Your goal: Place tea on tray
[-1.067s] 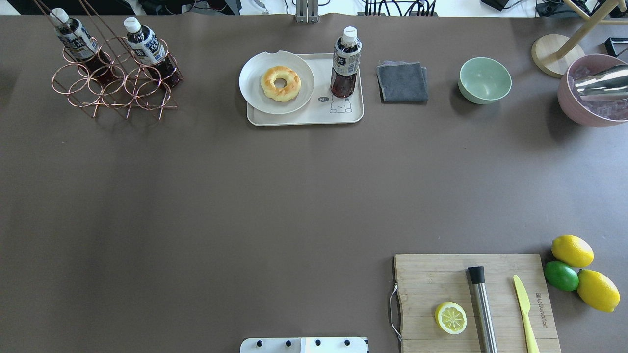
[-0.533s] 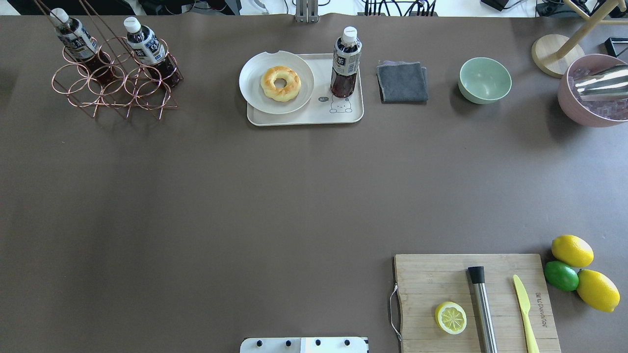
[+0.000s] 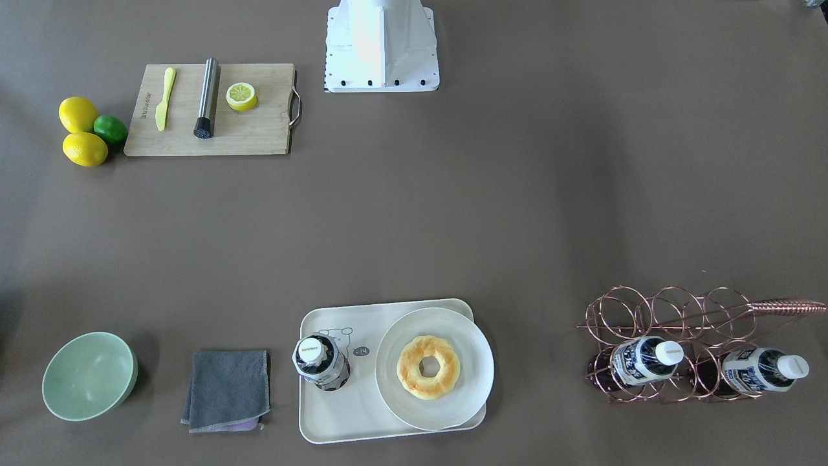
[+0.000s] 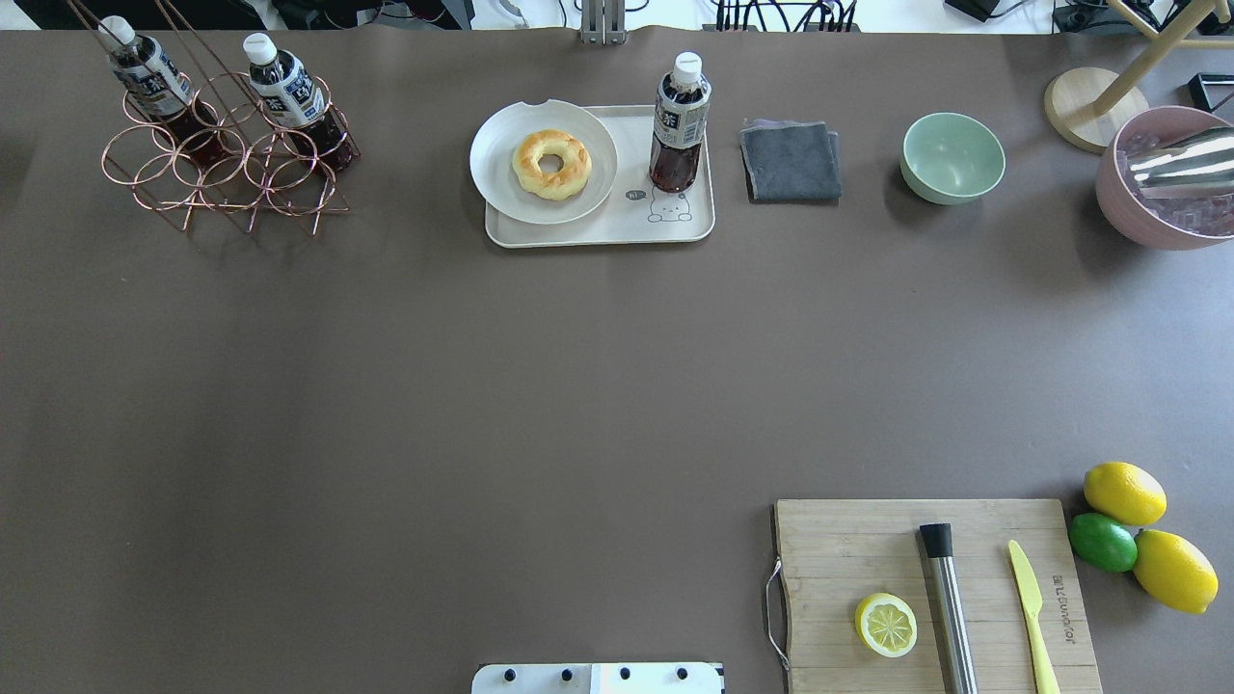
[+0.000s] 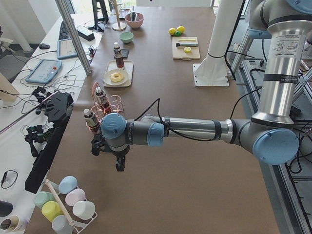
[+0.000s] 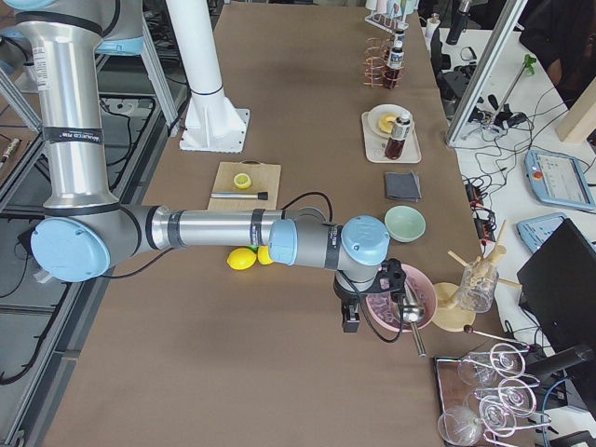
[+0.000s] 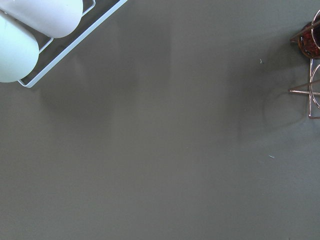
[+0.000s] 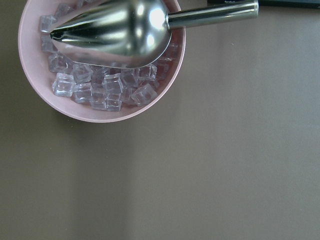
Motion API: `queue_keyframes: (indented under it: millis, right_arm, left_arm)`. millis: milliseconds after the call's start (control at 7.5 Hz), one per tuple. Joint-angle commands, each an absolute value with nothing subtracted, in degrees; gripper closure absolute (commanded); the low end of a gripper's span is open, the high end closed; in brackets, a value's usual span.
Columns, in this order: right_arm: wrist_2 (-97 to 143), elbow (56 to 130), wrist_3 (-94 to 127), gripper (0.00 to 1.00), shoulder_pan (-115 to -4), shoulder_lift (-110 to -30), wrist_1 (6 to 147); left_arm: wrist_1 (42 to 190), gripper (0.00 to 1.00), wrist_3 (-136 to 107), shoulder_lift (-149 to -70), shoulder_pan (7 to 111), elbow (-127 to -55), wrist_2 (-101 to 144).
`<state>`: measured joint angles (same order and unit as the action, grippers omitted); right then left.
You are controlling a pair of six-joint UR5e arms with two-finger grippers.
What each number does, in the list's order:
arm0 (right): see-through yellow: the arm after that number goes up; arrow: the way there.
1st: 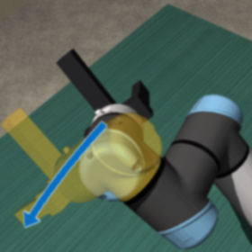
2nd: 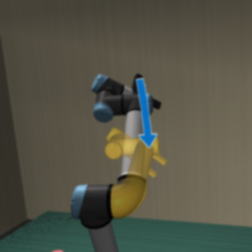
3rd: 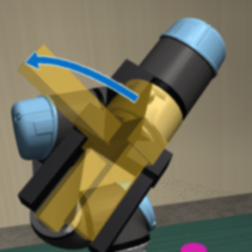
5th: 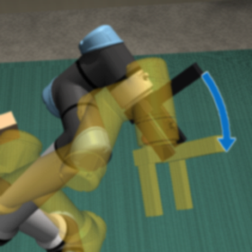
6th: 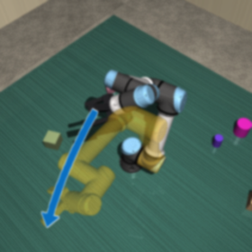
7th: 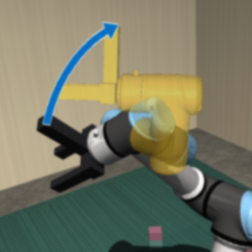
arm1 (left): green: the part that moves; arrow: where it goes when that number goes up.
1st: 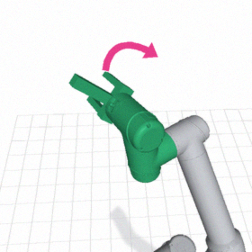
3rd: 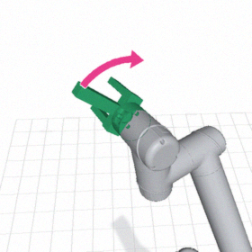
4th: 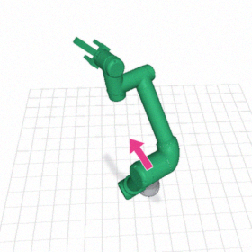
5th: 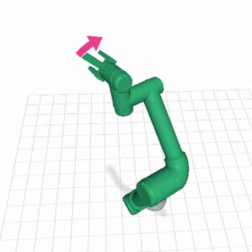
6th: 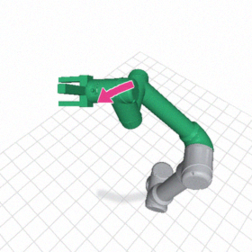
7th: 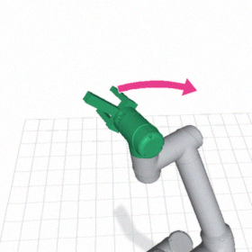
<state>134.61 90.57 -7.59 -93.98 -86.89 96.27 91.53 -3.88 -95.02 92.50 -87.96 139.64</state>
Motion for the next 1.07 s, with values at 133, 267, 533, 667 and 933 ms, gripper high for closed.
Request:
queue_keyframes:
  millis: [133, 267, 533, 667, 933]
  right_arm:
    - [135.44, 91.06, -7.56, 0.00, -95.10, -87.54, 96.24]
    - [135.35, 90.62, -7.56, 0.00, -95.10, -87.28, 96.24]
    - [135.44, 91.05, -7.56, 0.00, -95.10, -87.45, 96.24]
    - [135.35, 90.97, -7.56, 0.00, -95.10, -87.36, 96.24]
    - [135.35, 90.97, -7.56, 0.00, -95.10, -87.45, 96.15]
  left_arm:
    - [89.66, 0.03, -4.04, -96.15, 91.67, -87.98, 139.48]
    - [89.56, 0.03, -3.96, -96.07, 91.76, -88.07, 139.48]
    - [89.56, 0.03, -3.96, -95.89, 91.67, -88.07, 137.74]
    - [89.56, 0.03, -3.96, -95.89, 91.76, -88.15, 135.20]
    - [89.47, 0.03, -4.04, -95.71, 91.76, -87.72, 135.35]
